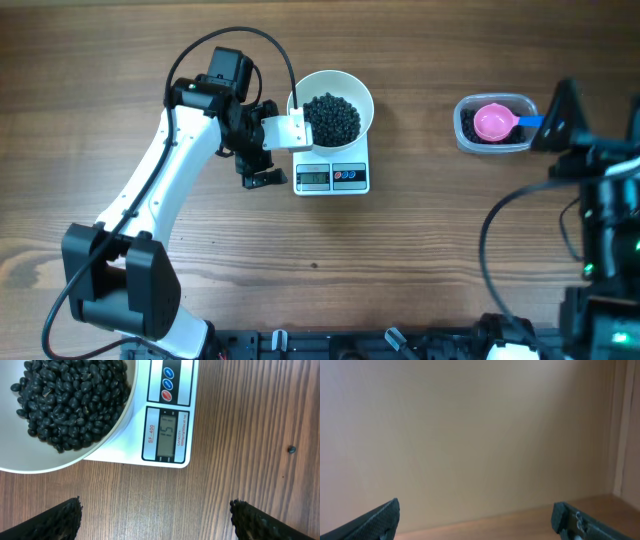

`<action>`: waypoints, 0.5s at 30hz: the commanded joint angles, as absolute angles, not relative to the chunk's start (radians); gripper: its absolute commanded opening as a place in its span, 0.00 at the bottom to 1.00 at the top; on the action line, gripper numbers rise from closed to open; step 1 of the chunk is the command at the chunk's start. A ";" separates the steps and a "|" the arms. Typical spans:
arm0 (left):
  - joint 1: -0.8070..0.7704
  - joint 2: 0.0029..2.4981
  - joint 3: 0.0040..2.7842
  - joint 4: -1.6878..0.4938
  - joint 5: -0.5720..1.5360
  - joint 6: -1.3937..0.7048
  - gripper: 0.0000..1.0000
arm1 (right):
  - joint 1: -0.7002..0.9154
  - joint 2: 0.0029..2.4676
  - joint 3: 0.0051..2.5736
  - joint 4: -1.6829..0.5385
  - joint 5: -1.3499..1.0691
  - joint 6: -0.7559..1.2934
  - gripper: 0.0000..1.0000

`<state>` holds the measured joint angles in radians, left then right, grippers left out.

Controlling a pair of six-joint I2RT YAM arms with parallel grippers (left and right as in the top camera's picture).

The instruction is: Scoop item into bowl and weigh 150g on scale

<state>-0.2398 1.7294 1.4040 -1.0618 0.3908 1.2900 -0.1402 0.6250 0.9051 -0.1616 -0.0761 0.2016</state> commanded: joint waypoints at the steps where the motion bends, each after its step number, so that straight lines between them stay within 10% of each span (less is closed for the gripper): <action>1: -0.233 1.717 1.404 -1.063 0.403 1.305 1.00 | -0.118 0.492 0.705 -0.014 -0.033 0.316 1.00; 15: -0.233 1.717 1.404 -1.063 0.403 1.305 1.00 | -0.112 0.004 0.083 0.540 -0.044 0.315 1.00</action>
